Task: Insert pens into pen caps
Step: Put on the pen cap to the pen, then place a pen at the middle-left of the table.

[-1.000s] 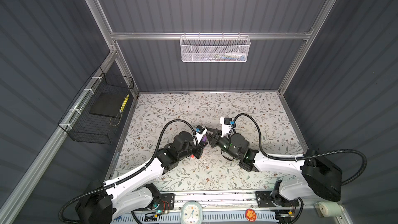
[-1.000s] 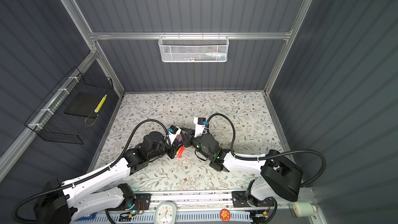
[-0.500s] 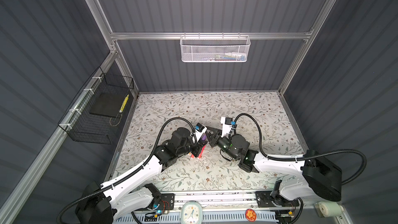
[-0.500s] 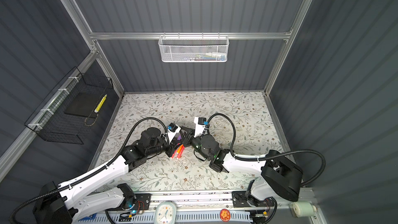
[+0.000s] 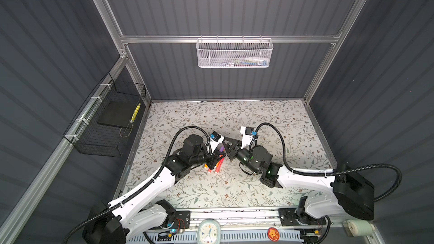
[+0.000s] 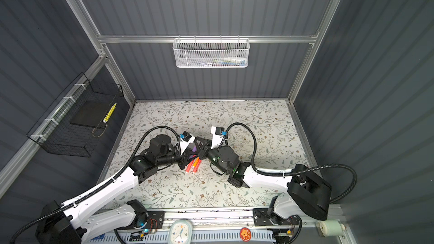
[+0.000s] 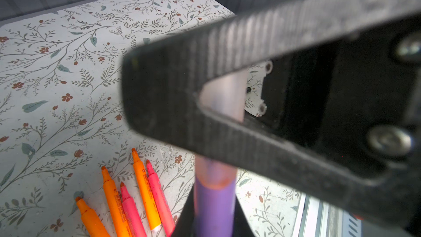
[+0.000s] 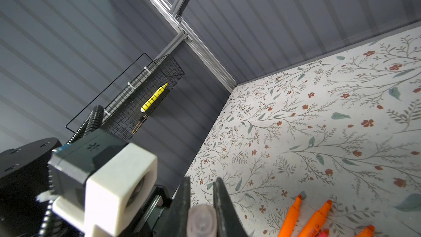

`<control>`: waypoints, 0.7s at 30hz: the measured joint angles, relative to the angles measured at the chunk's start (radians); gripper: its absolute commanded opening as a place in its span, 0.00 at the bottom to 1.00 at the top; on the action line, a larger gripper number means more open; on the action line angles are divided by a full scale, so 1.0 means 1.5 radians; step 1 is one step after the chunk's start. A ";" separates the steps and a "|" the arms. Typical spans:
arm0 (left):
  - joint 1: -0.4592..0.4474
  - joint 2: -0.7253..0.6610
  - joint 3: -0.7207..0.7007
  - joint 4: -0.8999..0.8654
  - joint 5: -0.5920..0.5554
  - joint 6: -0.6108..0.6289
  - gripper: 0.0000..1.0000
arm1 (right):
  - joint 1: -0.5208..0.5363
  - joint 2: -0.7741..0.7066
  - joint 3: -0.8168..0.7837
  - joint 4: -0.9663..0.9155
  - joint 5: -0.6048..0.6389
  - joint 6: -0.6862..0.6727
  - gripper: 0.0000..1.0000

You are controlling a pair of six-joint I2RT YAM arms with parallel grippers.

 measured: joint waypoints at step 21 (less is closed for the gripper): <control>0.073 0.115 -0.072 0.157 -0.233 -0.147 0.00 | -0.004 -0.204 -0.103 -0.254 -0.019 -0.002 0.90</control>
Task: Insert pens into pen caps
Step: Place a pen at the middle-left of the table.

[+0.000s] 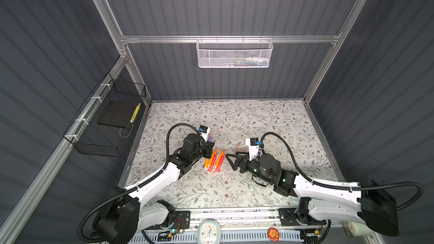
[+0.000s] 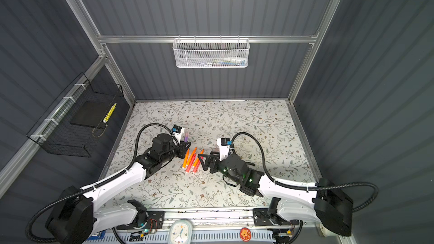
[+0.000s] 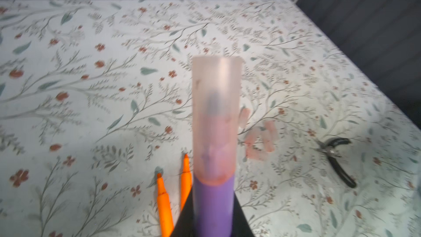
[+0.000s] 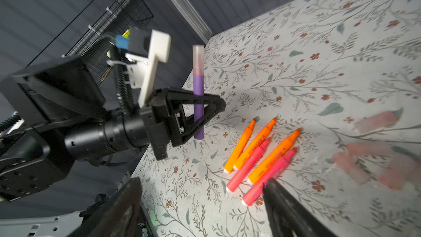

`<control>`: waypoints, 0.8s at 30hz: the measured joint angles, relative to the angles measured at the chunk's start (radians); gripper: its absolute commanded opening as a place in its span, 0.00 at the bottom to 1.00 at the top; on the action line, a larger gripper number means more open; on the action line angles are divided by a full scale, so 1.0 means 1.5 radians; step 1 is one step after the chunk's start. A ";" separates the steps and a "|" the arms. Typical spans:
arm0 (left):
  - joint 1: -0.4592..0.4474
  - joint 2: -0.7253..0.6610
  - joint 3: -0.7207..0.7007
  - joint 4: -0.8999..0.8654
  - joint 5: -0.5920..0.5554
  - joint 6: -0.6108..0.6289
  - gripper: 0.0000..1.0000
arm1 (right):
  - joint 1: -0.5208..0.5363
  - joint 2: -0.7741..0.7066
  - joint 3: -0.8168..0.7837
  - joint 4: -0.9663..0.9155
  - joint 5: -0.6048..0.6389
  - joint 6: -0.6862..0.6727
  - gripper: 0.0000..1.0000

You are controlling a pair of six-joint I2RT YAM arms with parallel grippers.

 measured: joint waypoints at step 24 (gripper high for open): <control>0.204 0.243 0.073 -0.120 -0.127 -0.219 0.00 | -0.052 -0.114 -0.067 -0.105 0.087 0.018 0.99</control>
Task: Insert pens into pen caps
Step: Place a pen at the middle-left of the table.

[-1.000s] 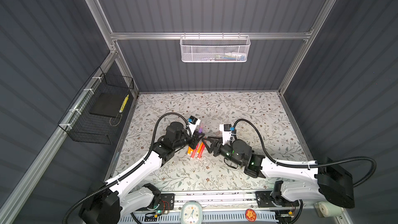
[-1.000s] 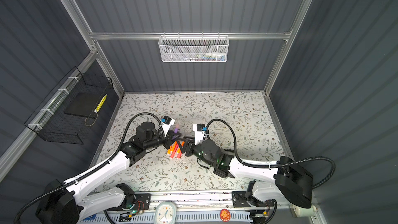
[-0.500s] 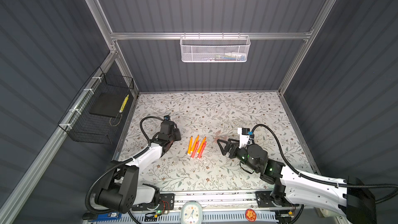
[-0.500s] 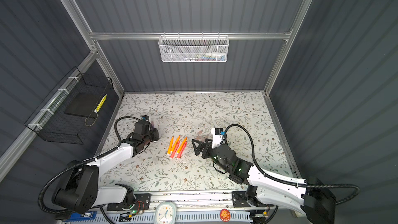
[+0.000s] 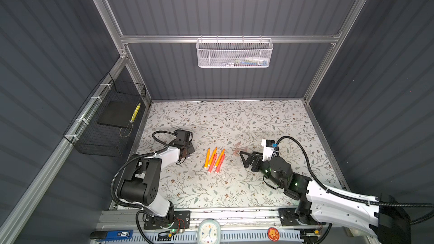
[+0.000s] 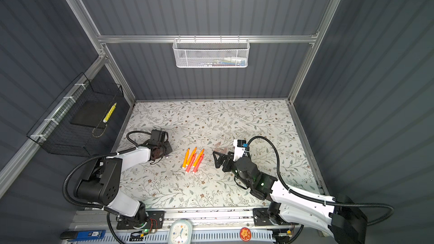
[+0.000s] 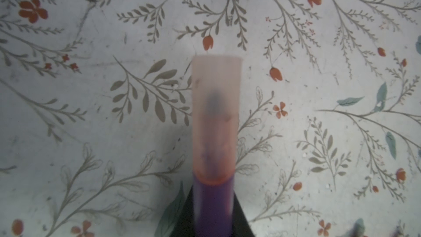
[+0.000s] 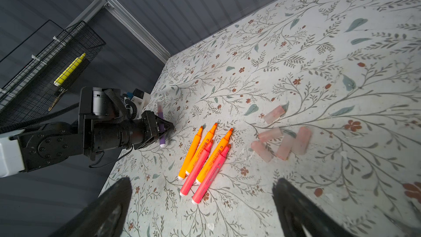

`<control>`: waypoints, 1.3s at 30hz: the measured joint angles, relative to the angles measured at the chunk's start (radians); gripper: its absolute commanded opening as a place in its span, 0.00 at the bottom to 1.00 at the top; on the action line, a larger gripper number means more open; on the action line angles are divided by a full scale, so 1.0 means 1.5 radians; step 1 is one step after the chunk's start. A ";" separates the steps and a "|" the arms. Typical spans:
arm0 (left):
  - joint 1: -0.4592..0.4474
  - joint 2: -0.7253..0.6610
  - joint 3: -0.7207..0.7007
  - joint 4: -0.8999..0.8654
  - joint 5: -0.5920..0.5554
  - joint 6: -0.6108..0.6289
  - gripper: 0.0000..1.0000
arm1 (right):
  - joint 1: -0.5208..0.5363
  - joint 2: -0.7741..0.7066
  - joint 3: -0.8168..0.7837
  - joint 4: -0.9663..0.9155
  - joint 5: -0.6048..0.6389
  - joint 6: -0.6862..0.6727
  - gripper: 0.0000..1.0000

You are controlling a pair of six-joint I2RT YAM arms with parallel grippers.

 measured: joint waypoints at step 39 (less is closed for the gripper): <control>-0.106 -0.048 0.069 -0.055 -0.017 0.068 0.45 | -0.022 -0.002 0.000 -0.023 -0.001 0.000 0.99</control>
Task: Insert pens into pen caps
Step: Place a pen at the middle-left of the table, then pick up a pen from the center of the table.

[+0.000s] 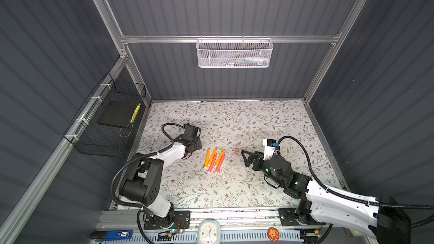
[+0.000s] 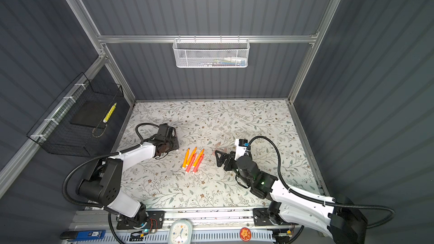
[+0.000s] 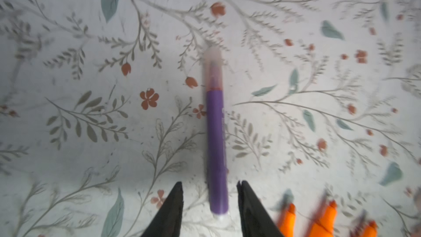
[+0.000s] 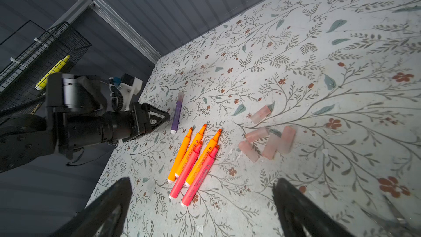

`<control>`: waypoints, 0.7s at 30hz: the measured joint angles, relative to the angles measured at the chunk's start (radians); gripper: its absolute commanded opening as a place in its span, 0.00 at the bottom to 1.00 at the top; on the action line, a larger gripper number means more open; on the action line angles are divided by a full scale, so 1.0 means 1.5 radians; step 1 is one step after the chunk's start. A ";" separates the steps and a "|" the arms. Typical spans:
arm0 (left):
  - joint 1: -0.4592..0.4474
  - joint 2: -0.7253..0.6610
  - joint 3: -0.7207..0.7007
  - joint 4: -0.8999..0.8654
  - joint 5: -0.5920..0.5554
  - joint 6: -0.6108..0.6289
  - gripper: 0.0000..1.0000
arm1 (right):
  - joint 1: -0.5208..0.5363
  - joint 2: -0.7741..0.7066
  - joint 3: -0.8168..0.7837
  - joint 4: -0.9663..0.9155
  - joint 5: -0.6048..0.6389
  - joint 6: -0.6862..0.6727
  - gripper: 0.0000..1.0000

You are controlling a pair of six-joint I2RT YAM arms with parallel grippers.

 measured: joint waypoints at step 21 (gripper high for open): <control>-0.156 -0.432 -0.239 0.056 0.192 0.006 0.37 | -0.016 -0.055 0.000 -0.036 0.027 -0.003 0.99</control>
